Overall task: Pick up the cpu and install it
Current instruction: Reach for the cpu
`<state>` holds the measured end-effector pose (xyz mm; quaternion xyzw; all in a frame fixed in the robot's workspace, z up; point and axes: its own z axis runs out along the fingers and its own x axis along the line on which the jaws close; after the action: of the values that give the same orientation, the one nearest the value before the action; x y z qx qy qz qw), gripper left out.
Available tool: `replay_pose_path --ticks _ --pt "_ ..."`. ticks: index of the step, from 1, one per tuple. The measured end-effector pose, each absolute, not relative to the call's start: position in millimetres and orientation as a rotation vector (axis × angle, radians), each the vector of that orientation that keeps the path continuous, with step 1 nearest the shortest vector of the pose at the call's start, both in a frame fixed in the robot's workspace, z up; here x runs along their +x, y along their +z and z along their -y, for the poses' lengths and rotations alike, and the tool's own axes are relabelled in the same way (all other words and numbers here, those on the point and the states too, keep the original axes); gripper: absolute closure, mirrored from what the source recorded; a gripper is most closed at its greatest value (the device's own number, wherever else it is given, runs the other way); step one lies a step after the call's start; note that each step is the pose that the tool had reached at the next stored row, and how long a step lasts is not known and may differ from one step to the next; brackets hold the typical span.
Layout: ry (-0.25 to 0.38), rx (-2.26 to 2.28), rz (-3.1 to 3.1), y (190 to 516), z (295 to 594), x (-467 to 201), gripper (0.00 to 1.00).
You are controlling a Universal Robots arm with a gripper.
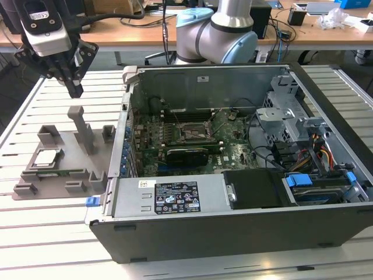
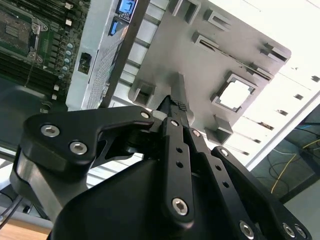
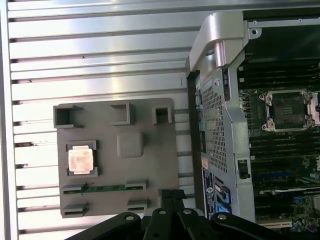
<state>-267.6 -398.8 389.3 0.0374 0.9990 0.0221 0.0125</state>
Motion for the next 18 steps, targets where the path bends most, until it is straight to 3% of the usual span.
replay_pose_path --ticks 18 --pt "0.069 0.117 -3.114 388 399 -299 0.89"
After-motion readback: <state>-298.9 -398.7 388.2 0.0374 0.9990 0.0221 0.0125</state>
